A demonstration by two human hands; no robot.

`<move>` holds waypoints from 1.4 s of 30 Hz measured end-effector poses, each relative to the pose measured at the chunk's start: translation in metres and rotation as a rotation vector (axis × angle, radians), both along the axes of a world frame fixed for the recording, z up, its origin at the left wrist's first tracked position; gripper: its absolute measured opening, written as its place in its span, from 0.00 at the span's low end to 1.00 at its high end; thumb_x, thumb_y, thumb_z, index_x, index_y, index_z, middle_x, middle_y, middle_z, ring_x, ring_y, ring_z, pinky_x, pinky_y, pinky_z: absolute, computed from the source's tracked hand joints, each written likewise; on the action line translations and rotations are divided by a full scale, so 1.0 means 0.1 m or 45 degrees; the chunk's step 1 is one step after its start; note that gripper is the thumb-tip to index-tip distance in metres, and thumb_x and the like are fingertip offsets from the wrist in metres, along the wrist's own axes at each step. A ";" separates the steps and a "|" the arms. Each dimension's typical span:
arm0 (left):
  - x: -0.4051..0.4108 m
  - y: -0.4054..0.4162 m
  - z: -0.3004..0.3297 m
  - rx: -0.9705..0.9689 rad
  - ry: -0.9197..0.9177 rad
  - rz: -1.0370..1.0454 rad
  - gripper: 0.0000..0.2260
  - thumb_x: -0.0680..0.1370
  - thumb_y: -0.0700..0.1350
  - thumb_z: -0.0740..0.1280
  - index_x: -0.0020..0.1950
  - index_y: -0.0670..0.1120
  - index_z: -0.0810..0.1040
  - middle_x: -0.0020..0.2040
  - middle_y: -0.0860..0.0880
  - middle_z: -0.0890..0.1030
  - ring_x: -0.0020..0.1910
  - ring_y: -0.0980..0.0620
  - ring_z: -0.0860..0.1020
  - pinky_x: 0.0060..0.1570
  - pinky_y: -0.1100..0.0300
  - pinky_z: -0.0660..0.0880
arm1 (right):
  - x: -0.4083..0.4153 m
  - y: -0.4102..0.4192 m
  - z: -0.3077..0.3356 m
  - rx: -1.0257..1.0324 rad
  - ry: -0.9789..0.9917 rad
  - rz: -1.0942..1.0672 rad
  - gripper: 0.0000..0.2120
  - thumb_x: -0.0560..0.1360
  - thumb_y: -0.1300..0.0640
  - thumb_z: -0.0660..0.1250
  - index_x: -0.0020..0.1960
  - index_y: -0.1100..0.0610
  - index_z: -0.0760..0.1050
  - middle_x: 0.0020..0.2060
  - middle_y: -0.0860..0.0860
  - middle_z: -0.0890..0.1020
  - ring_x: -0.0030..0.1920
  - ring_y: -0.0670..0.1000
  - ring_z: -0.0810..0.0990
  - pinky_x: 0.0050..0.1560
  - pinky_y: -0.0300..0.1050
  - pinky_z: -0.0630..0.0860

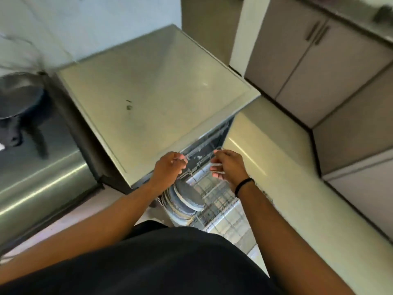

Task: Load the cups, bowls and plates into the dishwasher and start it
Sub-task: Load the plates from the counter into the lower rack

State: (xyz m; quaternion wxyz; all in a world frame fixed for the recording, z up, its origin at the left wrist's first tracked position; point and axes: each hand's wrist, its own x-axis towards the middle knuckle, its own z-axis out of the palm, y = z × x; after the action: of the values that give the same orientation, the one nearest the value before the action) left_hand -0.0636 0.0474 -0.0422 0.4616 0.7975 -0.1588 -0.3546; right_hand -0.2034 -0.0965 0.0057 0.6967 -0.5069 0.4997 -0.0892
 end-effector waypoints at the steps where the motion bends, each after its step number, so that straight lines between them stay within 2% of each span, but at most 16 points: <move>1: 0.00 0.04 0.07 -0.051 0.006 0.054 0.11 0.74 0.51 0.72 0.55 0.50 0.81 0.46 0.48 0.86 0.42 0.48 0.84 0.45 0.51 0.78 | 0.09 0.00 0.07 -0.015 -0.030 0.022 0.05 0.80 0.56 0.67 0.50 0.58 0.78 0.37 0.55 0.80 0.30 0.51 0.78 0.33 0.42 0.77; 3: -0.03 0.16 0.21 -0.180 0.005 0.200 0.13 0.72 0.54 0.72 0.54 0.52 0.80 0.43 0.48 0.86 0.40 0.47 0.84 0.45 0.49 0.79 | 0.30 0.03 0.21 -0.026 -0.117 0.092 0.04 0.80 0.58 0.66 0.51 0.59 0.77 0.36 0.55 0.79 0.29 0.51 0.77 0.32 0.41 0.76; 5: -0.03 0.31 0.33 -0.231 -0.059 0.318 0.10 0.75 0.52 0.72 0.55 0.53 0.79 0.43 0.48 0.86 0.38 0.49 0.83 0.40 0.54 0.77 | 0.53 0.13 0.31 -0.034 -0.175 0.175 0.04 0.80 0.58 0.66 0.53 0.59 0.77 0.36 0.54 0.80 0.29 0.51 0.78 0.31 0.40 0.76; 8: 0.03 0.58 0.52 -0.232 -0.136 0.472 0.09 0.80 0.47 0.69 0.60 0.49 0.77 0.43 0.48 0.85 0.36 0.52 0.82 0.34 0.60 0.74 | 0.84 0.39 0.42 -0.025 -0.243 0.307 0.07 0.80 0.56 0.68 0.55 0.59 0.79 0.38 0.54 0.82 0.33 0.52 0.80 0.34 0.42 0.78; 13: 0.29 1.27 0.76 -0.184 -0.233 0.746 0.09 0.81 0.47 0.68 0.61 0.49 0.76 0.47 0.48 0.84 0.40 0.52 0.82 0.36 0.61 0.75 | 1.35 1.00 0.54 -0.011 -0.324 0.616 0.10 0.79 0.55 0.68 0.56 0.60 0.79 0.41 0.55 0.83 0.36 0.53 0.81 0.35 0.43 0.80; 22: 0.69 2.77 0.89 -0.312 -0.236 1.259 0.08 0.80 0.43 0.69 0.59 0.47 0.76 0.46 0.45 0.83 0.36 0.54 0.79 0.30 0.63 0.73 | 2.27 2.33 0.69 -0.085 -0.402 1.100 0.06 0.81 0.55 0.66 0.50 0.58 0.78 0.41 0.57 0.81 0.33 0.51 0.79 0.35 0.45 0.78; 27: 0.99 3.69 0.79 -0.318 -0.245 1.464 0.06 0.80 0.44 0.69 0.56 0.50 0.77 0.49 0.42 0.83 0.37 0.52 0.81 0.28 0.64 0.72 | 2.80 3.29 0.68 -0.066 -0.385 1.272 0.08 0.81 0.54 0.66 0.52 0.59 0.78 0.43 0.56 0.81 0.36 0.53 0.80 0.36 0.47 0.78; 31: 1.23 4.44 0.74 -0.340 -0.233 1.634 0.08 0.79 0.43 0.69 0.58 0.48 0.77 0.47 0.44 0.84 0.37 0.52 0.81 0.30 0.62 0.73 | 3.16 4.23 0.60 -0.048 -0.330 1.383 0.06 0.81 0.55 0.66 0.51 0.58 0.77 0.41 0.55 0.81 0.35 0.52 0.79 0.35 0.46 0.77; 35: 1.47 5.35 0.70 -0.419 -0.223 1.799 0.07 0.79 0.42 0.69 0.57 0.47 0.78 0.47 0.44 0.84 0.37 0.51 0.81 0.31 0.61 0.73 | 3.45 5.25 0.53 -0.007 -0.313 1.528 0.09 0.81 0.55 0.66 0.56 0.61 0.78 0.41 0.55 0.81 0.35 0.51 0.79 0.36 0.46 0.77; 39: 1.59 6.01 0.72 -0.519 -0.203 2.042 0.05 0.80 0.40 0.66 0.55 0.46 0.78 0.45 0.43 0.83 0.36 0.51 0.79 0.30 0.61 0.72 | 3.55 5.83 0.43 0.078 -0.273 1.560 0.08 0.80 0.56 0.67 0.55 0.60 0.78 0.40 0.54 0.81 0.32 0.51 0.79 0.33 0.45 0.77; 42: 1.58 6.26 0.71 -0.553 -0.159 2.187 0.05 0.80 0.39 0.65 0.56 0.44 0.78 0.44 0.44 0.82 0.35 0.51 0.79 0.33 0.59 0.73 | 3.59 6.07 0.35 0.072 -0.219 1.628 0.07 0.80 0.55 0.67 0.55 0.58 0.79 0.41 0.55 0.81 0.34 0.51 0.81 0.33 0.45 0.77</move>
State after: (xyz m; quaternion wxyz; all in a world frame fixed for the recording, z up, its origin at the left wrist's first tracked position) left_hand 0.0943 0.6732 0.0288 0.7000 0.5541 0.4056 0.1963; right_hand 0.1560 0.5105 0.0408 0.6631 -0.6770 0.0438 0.3164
